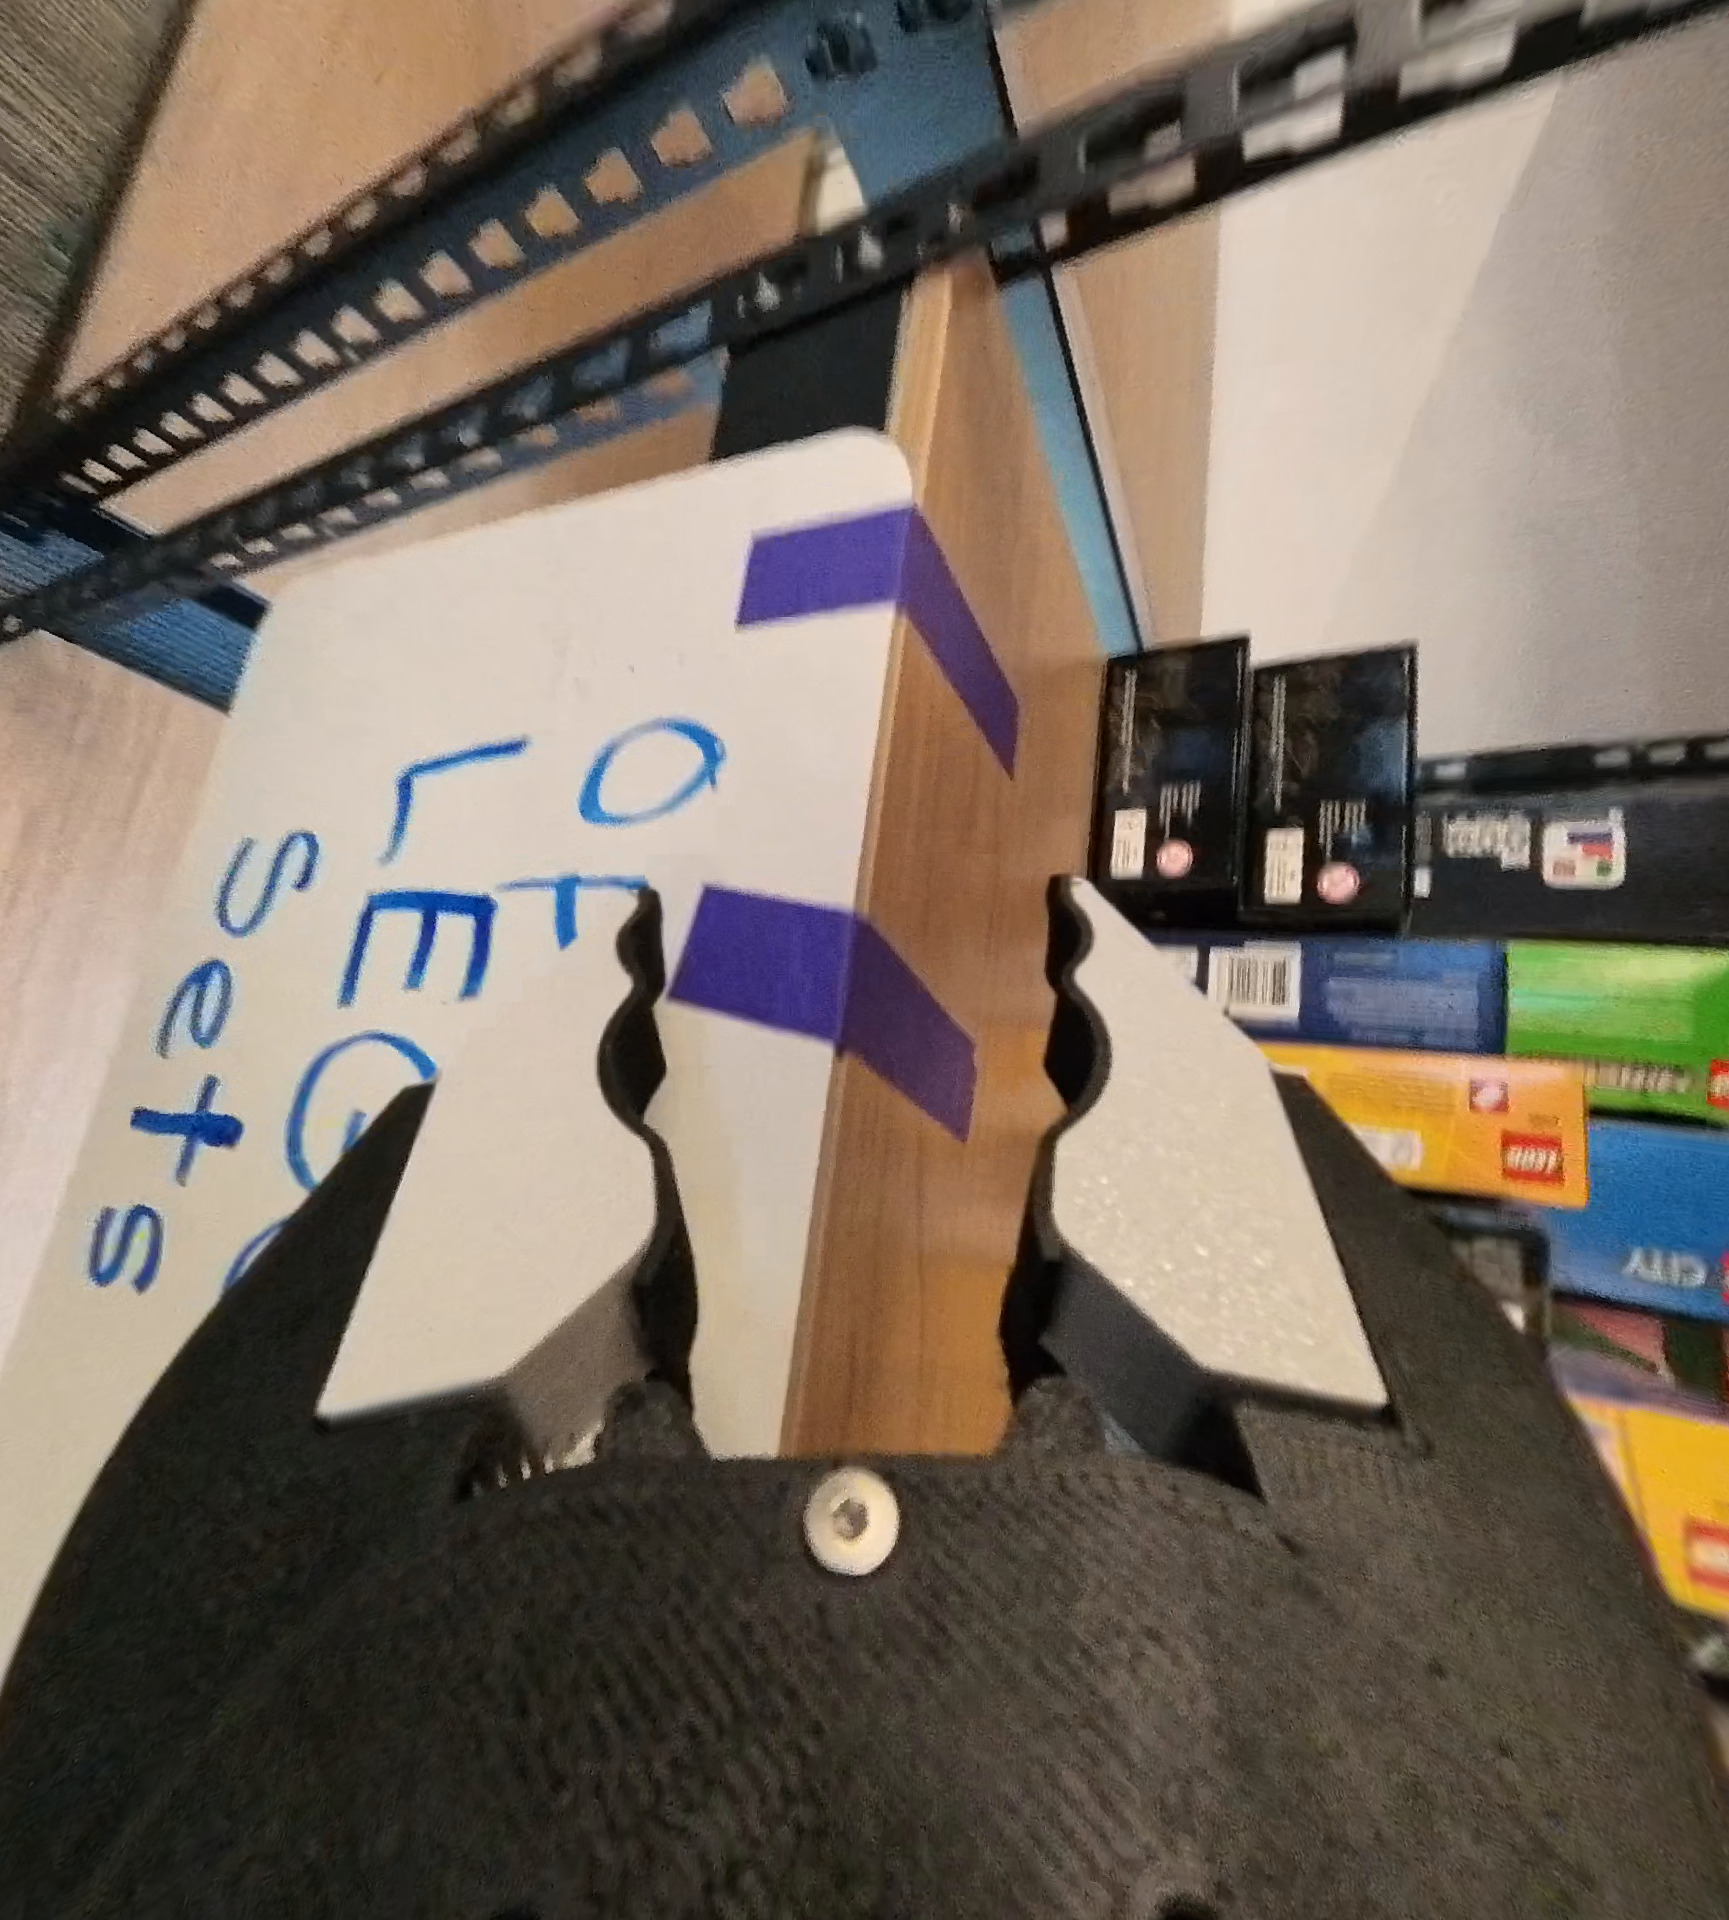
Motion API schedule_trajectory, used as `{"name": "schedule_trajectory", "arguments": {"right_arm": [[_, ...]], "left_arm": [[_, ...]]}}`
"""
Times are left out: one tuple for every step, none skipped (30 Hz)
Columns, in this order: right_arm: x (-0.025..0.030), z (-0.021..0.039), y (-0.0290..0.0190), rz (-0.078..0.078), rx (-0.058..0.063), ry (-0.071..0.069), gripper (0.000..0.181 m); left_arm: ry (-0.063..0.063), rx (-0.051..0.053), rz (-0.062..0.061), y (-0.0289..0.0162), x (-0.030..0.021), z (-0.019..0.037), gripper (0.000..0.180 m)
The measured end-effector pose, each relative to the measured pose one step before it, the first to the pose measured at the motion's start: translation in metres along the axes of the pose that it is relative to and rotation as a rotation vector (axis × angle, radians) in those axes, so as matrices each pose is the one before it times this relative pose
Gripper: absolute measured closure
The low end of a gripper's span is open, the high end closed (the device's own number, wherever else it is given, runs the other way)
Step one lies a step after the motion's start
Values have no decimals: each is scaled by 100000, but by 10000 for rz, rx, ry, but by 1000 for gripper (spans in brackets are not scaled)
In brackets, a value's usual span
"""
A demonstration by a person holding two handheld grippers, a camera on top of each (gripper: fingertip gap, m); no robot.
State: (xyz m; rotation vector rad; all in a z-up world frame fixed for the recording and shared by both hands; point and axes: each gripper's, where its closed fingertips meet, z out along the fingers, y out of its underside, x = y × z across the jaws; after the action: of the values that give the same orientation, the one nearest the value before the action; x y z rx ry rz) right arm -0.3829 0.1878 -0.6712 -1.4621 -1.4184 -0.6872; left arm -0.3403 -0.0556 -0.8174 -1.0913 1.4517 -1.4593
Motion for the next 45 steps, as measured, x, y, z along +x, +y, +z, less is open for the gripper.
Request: {"name": "schedule_trajectory", "arguments": {"right_arm": [[-53,57,-1012,-201,232,-82,108],[45,207,-925,-115,199,-54,110],[-111,374,-849,81,182,-208,117],[-50,521,-787,248,170,-223,123],[149,642,-602,339,66,-149,129],[108,663,-376,247,-28,-204,137],[501,690,-98,120,-110,21,140],[770,642,123,79,-164,197,138],[228,601,82,164,-70,-186,136],[179,605,216,423,-143,-328,131],[313,543,309,693,-208,-352,123],[-91,379,34,816,-37,-670,117],[-277,261,-115,931,58,-846,114],[36,264,-21,1000,-42,-677,104],[148,217,15,935,-111,-618,95],[44,92,-66,788,-17,-638,93],[138,-60,-216,658,125,-518,93],[95,-371,-346,472,196,-417,94],[-85,-885,-247,318,177,-330,101],[384,-1467,-143,238,172,194,104],[795,-2000,98,61,162,688,109],[718,-2390,562,-106,79,827,111],[875,-2644,1030,-44,8,983,114],[1617,-2765,1423,72,-15,1463,121],[1558,-2542,1572,24,91,1376,127],[838,-2108,1245,114,495,832,137],[999,-1732,872,379,753,849,160],[1024,-1235,693,323,665,778,181],[752,-497,1086,-224,140,597,181],[574,120,1906,-789,-709,506,181],[125,532,1966,-1057,-992,340,181],[-39,712,1235,-1140,-741,391,181],[28,670,537,-1209,-417,576,181],[-645,615,394,-1144,-291,144,181],[-1034,433,458,-737,-373,-272,181],[-849,211,225,-249,-250,-318,181],[-339,-82,-118,125,74,-129,181],[-226,-356,-374,263,314,-149,181],[-839,-365,-427,255,349,-538,181],[-275,-275,-164,103,125,-104,181],[-41,-230,15,-323,17,99,181],[227,-183,10,-346,3,315,181],[210,-171,-191,-186,176,273,181],[-759,-119,-163,0,213,-492,181],[117,-506,188,98,-118,-207,181]], "left_arm": [[-10,2,-37,5,-58,-12,156],[12,2,-50,14,-13,2,156],[15,-2,-33,20,5,18,156],[15,-12,-4,15,17,42,156],[0,-4,19,5,12,48,156],[-5,-19,17,56,7,60,156],[18,-45,-6,121,38,59,156],[21,-46,-23,111,55,58,156],[14,-33,-14,86,56,20,156],[7,-12,10,-10,65,1,156],[-2,9,34,-57,59,-20,156],[-18,14,25,-65,5,-30,156],[-10,2,-1,-21,-9,-41,156],[-10,-1,-19,31,-46,-25,156],[-6,-10,-27,51,-52,-15,156],[-1,-12,-32,62,-61,9,156],[3,-13,-31,64,-34,5,156],[9,-18,-22,72,-10,-1,156],[7,-14,-9,50,14,-9,156],[9,-28,10,52,33,-41,156],[9,-32,41,32,39,-90,156],[-14,-14,76,1,-6,-137,156],[-51,0,81,-20,-109,-176,156],[-56,9,38,-6,-183,-168,156],[-22,24,-37,5,-215,-114,157],[-11,28,-106,70,-259,-46,157],[4,14,-148,188,-269,48,157],[32,-33,-173,321,-229,141,157],[55,-68,-174,368,-177,230,157],[92,-105,-153,387,-44,286,157],[125,-123,-104,317,102,313,156],[91,-105,-18,244,173,301,156],[35,-86,78,176,167,258,156],[7,-72,138,128,186,238,156],[10,-59,118,94,185,217,156],[58,-67,65,46,241,207,156],[72,-45,43,5,239,176,156],[11,-20,63,21,101,145,156],[-49,-59,82,172,-42,114,156],[-65,-118,64,279,-143,116,156],[-48,-98,17,230,-166,96,156],[-38,-30,-35,65,-163,105,156],[-23,19,-48,-44,-136,66,156],[-30,10,-32,-9,-133,52,156],[-53,-21,-10,97,-178,21,156]]}}
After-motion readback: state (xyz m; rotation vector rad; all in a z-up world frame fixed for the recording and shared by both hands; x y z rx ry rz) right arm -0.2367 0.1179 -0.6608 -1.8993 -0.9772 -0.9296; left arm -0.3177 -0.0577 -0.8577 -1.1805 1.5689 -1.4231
